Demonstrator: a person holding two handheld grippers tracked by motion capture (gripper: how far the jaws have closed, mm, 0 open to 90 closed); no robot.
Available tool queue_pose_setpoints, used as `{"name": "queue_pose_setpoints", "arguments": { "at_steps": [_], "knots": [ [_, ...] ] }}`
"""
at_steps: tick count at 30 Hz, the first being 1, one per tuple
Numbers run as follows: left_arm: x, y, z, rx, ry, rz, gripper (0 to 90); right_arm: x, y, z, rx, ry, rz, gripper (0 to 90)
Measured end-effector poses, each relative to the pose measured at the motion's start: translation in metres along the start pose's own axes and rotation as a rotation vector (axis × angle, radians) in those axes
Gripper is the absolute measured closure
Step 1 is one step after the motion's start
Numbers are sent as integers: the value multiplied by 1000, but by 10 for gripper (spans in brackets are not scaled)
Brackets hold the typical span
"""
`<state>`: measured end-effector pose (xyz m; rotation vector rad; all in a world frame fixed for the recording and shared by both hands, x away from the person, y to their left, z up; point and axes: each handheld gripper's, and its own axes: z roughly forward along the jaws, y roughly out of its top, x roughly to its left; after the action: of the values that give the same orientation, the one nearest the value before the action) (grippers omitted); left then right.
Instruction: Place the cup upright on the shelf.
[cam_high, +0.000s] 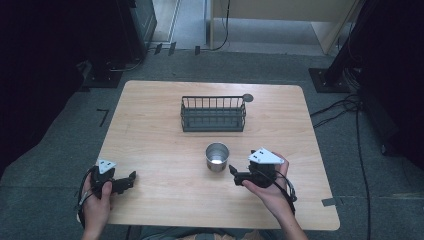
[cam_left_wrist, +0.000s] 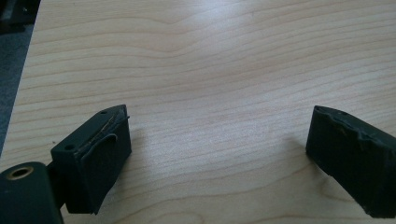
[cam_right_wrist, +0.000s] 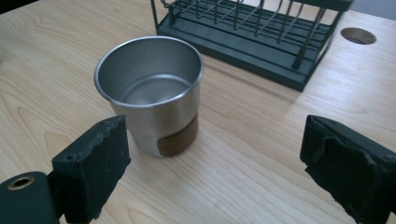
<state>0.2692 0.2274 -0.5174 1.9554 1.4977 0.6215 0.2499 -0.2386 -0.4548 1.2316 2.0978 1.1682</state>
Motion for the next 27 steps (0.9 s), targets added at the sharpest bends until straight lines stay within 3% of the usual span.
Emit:
{"name": "queue_pose_setpoints", "arguments": {
  "at_steps": [9,27],
  "knots": [
    [0,0,0,0,0,0,72,11,8,16,25,26,-5,10],
    [0,0,0,0,0,0,72,29,19,47,49,32,-13,4]
  ]
}}
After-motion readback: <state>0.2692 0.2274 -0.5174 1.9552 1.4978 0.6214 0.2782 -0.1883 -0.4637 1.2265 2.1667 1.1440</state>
